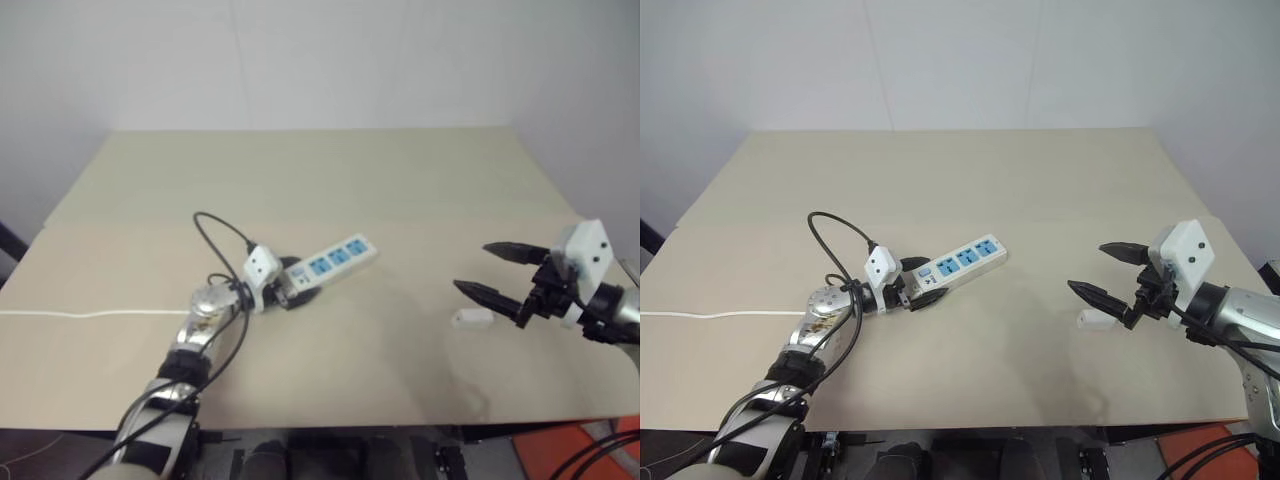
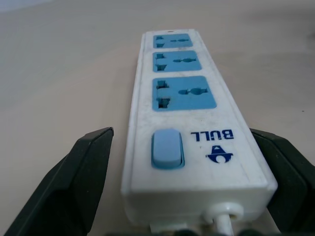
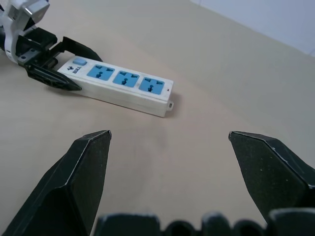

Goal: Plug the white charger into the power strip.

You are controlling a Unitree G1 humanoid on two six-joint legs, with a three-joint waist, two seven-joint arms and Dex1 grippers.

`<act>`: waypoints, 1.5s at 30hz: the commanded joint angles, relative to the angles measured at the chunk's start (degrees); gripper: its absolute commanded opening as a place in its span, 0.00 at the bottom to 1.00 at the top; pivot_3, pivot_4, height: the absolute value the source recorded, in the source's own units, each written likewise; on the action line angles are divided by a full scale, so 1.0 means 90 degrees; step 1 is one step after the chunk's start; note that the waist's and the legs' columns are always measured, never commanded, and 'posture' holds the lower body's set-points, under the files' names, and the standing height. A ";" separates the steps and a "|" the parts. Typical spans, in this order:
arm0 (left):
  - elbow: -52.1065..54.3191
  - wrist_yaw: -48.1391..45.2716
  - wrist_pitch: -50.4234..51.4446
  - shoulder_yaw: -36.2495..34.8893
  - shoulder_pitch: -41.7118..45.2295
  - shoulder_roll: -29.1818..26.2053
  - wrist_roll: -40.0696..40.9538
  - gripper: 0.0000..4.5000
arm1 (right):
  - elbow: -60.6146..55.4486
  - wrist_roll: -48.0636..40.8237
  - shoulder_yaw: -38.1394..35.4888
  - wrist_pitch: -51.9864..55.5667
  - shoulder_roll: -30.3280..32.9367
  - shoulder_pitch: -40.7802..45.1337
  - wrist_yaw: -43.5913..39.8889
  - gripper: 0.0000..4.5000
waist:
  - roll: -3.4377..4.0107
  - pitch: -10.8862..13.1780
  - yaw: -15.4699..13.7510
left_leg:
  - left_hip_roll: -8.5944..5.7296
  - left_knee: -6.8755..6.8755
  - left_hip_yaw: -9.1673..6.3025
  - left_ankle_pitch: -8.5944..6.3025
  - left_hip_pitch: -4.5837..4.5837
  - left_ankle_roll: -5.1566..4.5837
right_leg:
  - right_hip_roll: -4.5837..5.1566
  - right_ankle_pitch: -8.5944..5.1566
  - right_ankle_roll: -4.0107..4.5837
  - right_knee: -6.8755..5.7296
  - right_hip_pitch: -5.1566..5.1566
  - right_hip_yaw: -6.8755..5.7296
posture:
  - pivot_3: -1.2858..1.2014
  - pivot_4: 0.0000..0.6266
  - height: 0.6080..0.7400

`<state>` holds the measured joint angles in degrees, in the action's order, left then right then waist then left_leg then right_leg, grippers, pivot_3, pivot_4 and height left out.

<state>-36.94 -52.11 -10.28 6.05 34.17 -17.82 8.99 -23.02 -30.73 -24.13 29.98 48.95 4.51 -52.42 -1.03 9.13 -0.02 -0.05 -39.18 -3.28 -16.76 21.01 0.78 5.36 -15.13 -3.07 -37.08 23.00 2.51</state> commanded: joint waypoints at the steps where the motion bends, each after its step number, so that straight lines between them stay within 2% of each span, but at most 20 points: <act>1: -0.0641 0.0095 -0.0144 0.0076 0.0143 0.0179 -0.0239 0.99 | -0.0268 -0.0192 -0.0327 -0.0048 0.0108 -0.0001 0.0035 1.00 | 0.0001 0.0000 -0.0041 | -0.0001 -0.0005 -0.0001 0.0000 -0.0001 0.0000 | 0.0000 0.0001 -0.0003 0.0000 -0.0004 0.0000 | 0.52 0.24 1.00; 6: -0.1212 -0.0102 0.0091 0.0175 0.0297 0.0219 -0.0405 0.99 | -0.0369 -0.0288 -0.0381 -0.0004 0.0154 0.0001 0.0089 1.00 | 0.0000 0.0000 -0.0046 | -0.0002 -0.0014 -0.0002 -0.0005 -0.0044 -0.0009 | -0.0001 0.0005 -0.0010 0.0010 -0.0060 -0.0002 | 0.52 0.24 1.00; 11: -0.1160 -0.0493 0.0247 0.0144 0.0133 0.0200 -0.0308 0.75 | -0.0442 -0.0370 -0.0456 0.0030 0.0212 -0.0020 0.0126 1.00 | 0.0006 -0.0004 -0.0016 | -0.0001 -0.0009 -0.0001 -0.0010 -0.0084 -0.0017 | -0.0002 0.0003 -0.0012 0.0016 -0.0097 -0.0001 | 0.52 0.24 1.00; 12: -0.1137 -0.0520 0.0267 0.0132 0.0116 0.0204 -0.0304 0.74 | -0.0437 -0.0375 -0.0459 0.0027 0.0218 -0.0019 0.0132 1.00 | 0.0009 -0.0006 -0.0008 | 0.0000 -0.0009 -0.0001 -0.0010 -0.0084 -0.0017 | -0.0001 0.0003 -0.0012 0.0015 -0.0097 -0.0001 | 0.52 0.24 1.00; 18: -0.0989 -0.0757 0.0219 0.0094 0.0059 0.0165 -0.0287 0.74 | -0.0390 -0.0357 -0.0395 0.0009 0.0248 0.0045 0.0127 1.00 | 0.0014 -0.0009 0.0004 | -0.0001 -0.0009 -0.0001 -0.0011 -0.0083 -0.0019 | -0.0001 0.0003 -0.0013 0.0019 -0.0097 0.0000 | 0.52 0.24 1.00; 23: -0.0080 -0.1502 0.0165 0.0231 -0.0093 -0.0052 -0.0149 0.74 | -0.0208 -0.0290 -0.0265 -0.0102 0.0411 0.0164 -0.0073 1.00 | 0.0014 -0.0009 0.0045 | 0.0000 -0.0006 0.0000 -0.0011 -0.0081 -0.0019 | -0.0001 0.0003 -0.0013 0.0022 -0.0095 0.0001 | 0.52 0.24 1.00; 28: 0.1375 -0.2290 0.0526 0.0443 -0.0433 -0.0368 0.0191 0.74 | 0.0007 -0.0222 -0.0009 -0.0228 0.0622 0.0346 -0.0417 1.00 | 0.0011 -0.0007 0.0068 | 0.0001 -0.0005 -0.0002 -0.0011 -0.0071 -0.0019 | -0.0001 0.0003 -0.0013 0.0027 -0.0089 0.0001 | 0.52 0.24 1.00; 34: 0.1879 -0.2522 0.0694 0.0701 -0.0894 -0.0540 0.0098 0.74 | 0.0283 0.0262 0.0603 -0.0496 0.1223 0.0543 -0.0974 1.00 | 0.0011 -0.0006 0.0065 | 0.0001 -0.0005 -0.0002 -0.0012 -0.0065 -0.0021 | 0.0000 0.0003 -0.0013 0.0035 -0.0086 0.0000 | 0.52 0.24 1.00; 39: 0.1745 -0.2494 0.0577 0.0870 -0.1037 -0.0450 -0.0028 0.74 | 0.0644 0.0984 0.1612 -0.0594 0.2070 0.1055 -0.1540 1.00 | 0.0010 -0.0004 0.0062 | 0.0002 -0.0004 -0.0005 -0.0012 -0.0066 -0.0021 | 0.0001 0.0003 -0.0013 0.0038 -0.0086 -0.0006 | 0.52 0.24 1.00; 45: 0.1501 -0.2538 0.0478 0.0997 -0.1017 -0.0346 -0.0107 0.74 | 0.0712 0.2116 0.2940 -0.0491 0.2506 0.1601 -0.1707 1.00 | 0.0011 -0.0005 0.0004 | 0.0000 -0.0004 -0.0003 -0.0013 -0.0063 -0.0022 | 0.0006 0.0002 -0.0015 0.0045 -0.0085 -0.0007 | 0.52 0.24 1.00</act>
<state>-22.34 -73.83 -5.87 12.32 25.46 -21.57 9.20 -16.23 -13.72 1.24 25.51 70.20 17.64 -66.69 -0.93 9.09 0.02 -0.05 -39.22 -3.30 -16.88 20.45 0.57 5.40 -15.12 -3.21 -36.67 22.24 2.45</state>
